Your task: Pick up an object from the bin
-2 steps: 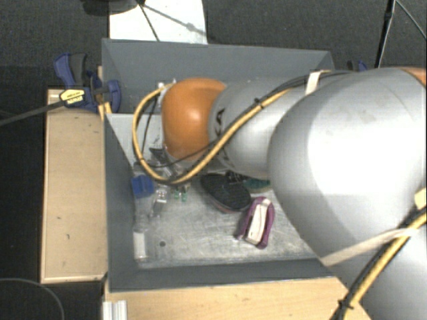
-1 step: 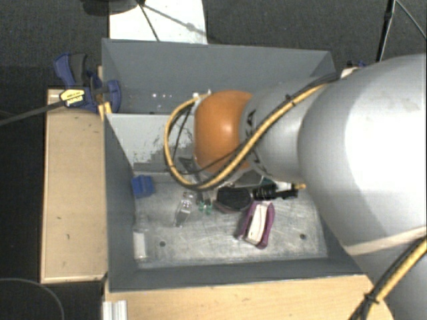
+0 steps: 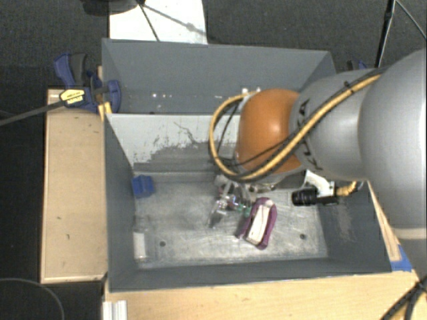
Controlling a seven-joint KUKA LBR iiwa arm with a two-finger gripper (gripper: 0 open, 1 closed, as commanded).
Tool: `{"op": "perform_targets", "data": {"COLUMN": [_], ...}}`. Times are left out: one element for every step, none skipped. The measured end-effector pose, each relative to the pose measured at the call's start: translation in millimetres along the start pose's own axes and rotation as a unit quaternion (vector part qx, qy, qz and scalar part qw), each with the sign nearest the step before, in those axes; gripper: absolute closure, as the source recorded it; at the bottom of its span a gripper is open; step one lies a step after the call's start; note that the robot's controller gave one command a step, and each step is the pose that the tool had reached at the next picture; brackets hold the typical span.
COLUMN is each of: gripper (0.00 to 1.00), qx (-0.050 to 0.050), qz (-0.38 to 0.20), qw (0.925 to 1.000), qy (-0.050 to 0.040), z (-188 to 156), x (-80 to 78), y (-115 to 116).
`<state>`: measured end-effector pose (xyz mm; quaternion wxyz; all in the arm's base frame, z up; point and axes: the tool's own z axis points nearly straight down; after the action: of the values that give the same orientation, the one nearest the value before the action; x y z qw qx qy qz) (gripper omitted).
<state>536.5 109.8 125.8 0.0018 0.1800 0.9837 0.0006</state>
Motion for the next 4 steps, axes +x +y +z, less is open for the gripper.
{"op": "perform_targets", "data": {"gripper": [0.0, 1.0, 1.0, 0.0], "qx": [-0.002, -0.001, -0.002, 0.001], "qz": [0.185, 0.184, 0.182, 0.182], "qw": [0.9828, 0.9829, 0.9832, 0.9833], "qy": [-0.0012, -0.0003, -0.0019, 0.001], "z": [47, 48, -91, -86], "x": [-64.1, -63.0, -42.5, -41.7], "y": [-29, -29, -8, -10]}}
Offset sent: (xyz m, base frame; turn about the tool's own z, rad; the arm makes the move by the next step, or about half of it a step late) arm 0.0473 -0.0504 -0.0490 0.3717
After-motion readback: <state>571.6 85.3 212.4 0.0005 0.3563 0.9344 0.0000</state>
